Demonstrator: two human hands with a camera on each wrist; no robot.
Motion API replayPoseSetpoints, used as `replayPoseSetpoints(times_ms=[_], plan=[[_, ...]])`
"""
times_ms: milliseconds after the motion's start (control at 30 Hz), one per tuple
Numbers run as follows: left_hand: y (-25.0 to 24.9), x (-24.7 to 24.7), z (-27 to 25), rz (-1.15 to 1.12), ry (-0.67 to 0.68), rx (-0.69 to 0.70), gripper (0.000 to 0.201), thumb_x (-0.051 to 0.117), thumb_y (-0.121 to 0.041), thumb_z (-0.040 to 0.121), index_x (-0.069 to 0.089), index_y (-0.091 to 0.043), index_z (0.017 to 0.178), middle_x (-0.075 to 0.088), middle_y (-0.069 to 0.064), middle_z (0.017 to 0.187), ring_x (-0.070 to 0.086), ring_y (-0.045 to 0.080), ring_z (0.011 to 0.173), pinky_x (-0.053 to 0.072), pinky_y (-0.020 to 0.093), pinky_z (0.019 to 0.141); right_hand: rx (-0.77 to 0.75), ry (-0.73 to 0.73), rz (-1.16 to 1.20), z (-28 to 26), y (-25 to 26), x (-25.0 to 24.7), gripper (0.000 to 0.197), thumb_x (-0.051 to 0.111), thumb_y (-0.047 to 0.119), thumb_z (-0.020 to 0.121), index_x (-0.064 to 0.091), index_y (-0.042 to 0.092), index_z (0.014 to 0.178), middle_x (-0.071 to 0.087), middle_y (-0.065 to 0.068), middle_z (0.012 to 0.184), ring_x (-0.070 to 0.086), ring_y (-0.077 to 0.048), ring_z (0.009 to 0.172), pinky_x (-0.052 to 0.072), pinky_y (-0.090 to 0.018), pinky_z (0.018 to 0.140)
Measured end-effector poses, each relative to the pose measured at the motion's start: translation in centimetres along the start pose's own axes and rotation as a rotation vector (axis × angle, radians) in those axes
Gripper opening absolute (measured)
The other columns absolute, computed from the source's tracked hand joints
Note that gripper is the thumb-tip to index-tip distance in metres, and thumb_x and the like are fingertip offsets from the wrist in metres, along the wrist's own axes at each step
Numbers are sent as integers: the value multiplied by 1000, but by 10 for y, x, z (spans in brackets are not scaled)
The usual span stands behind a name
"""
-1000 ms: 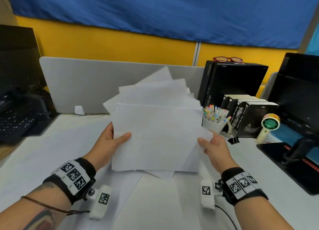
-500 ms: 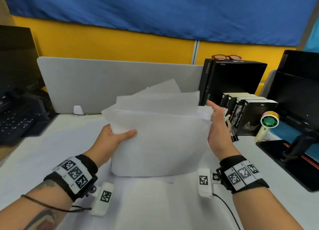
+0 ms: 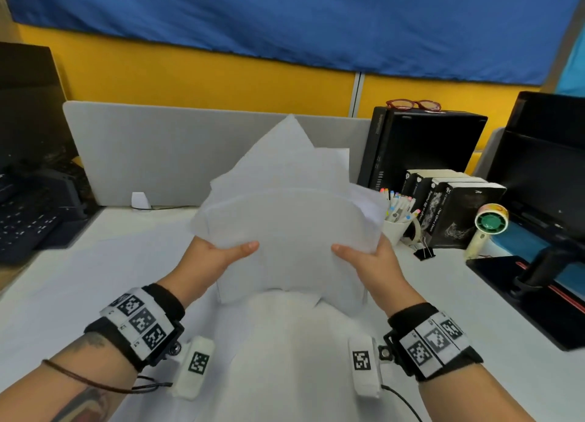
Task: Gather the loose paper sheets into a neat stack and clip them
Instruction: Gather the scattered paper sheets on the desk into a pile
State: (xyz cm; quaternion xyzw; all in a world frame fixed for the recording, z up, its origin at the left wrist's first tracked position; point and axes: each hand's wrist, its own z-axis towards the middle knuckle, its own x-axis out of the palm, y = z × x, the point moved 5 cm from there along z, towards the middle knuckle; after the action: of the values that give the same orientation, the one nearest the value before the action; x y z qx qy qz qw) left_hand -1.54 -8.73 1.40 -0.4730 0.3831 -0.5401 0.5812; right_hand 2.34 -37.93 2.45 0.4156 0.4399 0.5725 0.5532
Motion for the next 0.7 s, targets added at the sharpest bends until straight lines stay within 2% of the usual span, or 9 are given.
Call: replayPoseSetpoints(times_ms=[67, 100, 167, 233, 267, 367, 467, 600, 700], plan=[[6, 0, -1, 4, 85, -90, 81, 98, -44, 58, 68, -17, 129, 76, 1, 124, 71, 20, 118, 52, 42, 105, 83, -2, 17, -1, -9, 0, 47, 77, 8, 84, 61, 20, 127, 72, -2, 116, 70, -21, 106, 57, -37, 88], [5, 1, -1, 6, 109, -115, 86, 98, -49, 56, 68, -16, 129, 76, 2, 124, 71, 21, 118, 52, 43, 106, 102, -10, 13, -3, -8, -1, 39, 74, 9, 88, 62, 18, 125, 74, -4, 113, 71, -25, 105, 58, -35, 85], [-8, 3, -3, 38, 116, -58, 72, 92, -38, 67, 66, -18, 131, 76, -1, 124, 71, 18, 118, 55, 38, 103, 80, 41, 16, -7, 3, 0, 22, 67, 14, 94, 67, 19, 116, 78, -1, 101, 74, -24, 98, 60, -28, 76], [-24, 5, -2, 64, 120, 25, 64, 92, -23, 73, 65, -20, 131, 76, -3, 124, 70, 15, 118, 58, 26, 94, 44, 160, 6, -11, 16, 4, 23, 65, 17, 95, 67, 22, 117, 78, 3, 105, 74, -16, 98, 60, -25, 79], [-30, 5, 0, 55, 128, 52, 64, 93, -23, 72, 65, -19, 130, 76, -3, 124, 71, 15, 118, 58, 25, 92, 26, 205, -12, -12, 21, 4, 26, 67, 14, 94, 66, 22, 118, 77, 4, 106, 73, -14, 100, 60, -24, 81], [-46, 3, 6, -7, 97, 81, 55, 86, -25, 75, 68, -18, 127, 76, -2, 123, 70, 17, 119, 54, 38, 105, -68, 142, -81, -7, 38, -3, 27, 65, 2, 93, 67, 25, 107, 78, 9, 94, 74, -11, 93, 61, -27, 81], [-63, 1, 7, -11, -25, 167, 33, 80, -17, 88, 71, -22, 119, 78, -6, 118, 71, 17, 117, 52, 43, 109, -197, 99, -89, -10, 53, -2, 27, 62, 0, 95, 69, 19, 113, 78, 12, 97, 73, -10, 94, 59, -25, 80], [-68, 9, -1, -17, -32, 277, 39, 79, -11, 85, 70, -21, 121, 77, -1, 121, 71, 20, 118, 56, 37, 104, -193, 108, 28, -21, 54, 4, 32, 63, -3, 92, 67, 20, 114, 78, 11, 102, 74, -10, 97, 59, -23, 80], [-54, 9, -8, -46, 52, 230, 51, 74, -10, 83, 64, -14, 133, 73, 6, 128, 68, 25, 123, 56, 37, 102, -134, 119, 37, -23, 40, 5, 47, 74, -2, 84, 64, 18, 125, 74, 2, 118, 70, -18, 110, 57, -36, 91]])
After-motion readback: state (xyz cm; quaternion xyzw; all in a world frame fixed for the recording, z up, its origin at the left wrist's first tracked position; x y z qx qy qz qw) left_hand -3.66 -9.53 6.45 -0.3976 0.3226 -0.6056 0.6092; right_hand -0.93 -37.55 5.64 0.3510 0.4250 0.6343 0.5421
